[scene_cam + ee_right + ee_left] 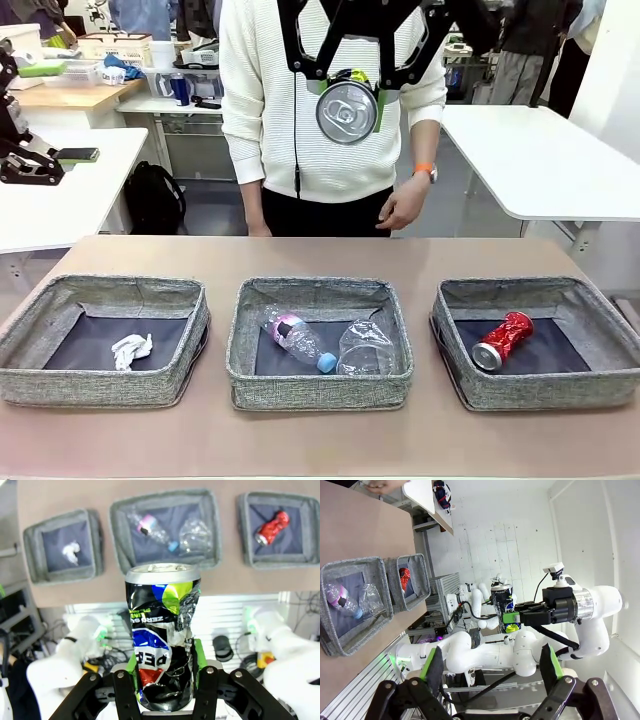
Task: Sort the waste into the appropriate baskets.
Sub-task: Place the picked waste into the Fabric basket indicated by the person.
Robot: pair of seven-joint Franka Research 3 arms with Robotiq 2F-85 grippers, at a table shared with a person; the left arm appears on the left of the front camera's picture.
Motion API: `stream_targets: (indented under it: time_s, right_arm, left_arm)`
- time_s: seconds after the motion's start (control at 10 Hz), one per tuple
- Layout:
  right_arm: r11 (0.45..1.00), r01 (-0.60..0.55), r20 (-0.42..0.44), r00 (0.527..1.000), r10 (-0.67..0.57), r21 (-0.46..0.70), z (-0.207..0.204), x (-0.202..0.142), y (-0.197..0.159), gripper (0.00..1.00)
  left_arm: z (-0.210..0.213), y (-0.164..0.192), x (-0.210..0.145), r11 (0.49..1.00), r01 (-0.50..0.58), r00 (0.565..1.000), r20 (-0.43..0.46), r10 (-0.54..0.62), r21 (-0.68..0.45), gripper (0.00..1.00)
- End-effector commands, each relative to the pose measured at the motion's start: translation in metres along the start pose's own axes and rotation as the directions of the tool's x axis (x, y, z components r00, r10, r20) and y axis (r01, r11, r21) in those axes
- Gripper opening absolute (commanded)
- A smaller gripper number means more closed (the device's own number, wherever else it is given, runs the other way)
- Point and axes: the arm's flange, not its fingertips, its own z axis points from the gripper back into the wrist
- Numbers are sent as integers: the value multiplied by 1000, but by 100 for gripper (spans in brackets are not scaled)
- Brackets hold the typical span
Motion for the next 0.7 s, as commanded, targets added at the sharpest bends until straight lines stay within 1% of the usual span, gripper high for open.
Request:
stream_targets:
  time_s: [0.0, 0.6]
  right_arm:
    - [1000, 1, 4, 1000, -1, -1, 0, -1, 0, 44]
    - [1000, 1, 4, 1000, -1, -1, 0, -1, 0, 44]
  left_arm:
    - [1, -3, 0, 1000, 13, 1000, -2, -13, -22, 100]
    - [1, -3, 0, 1000, 13, 1000, -2, -13, -22, 100]
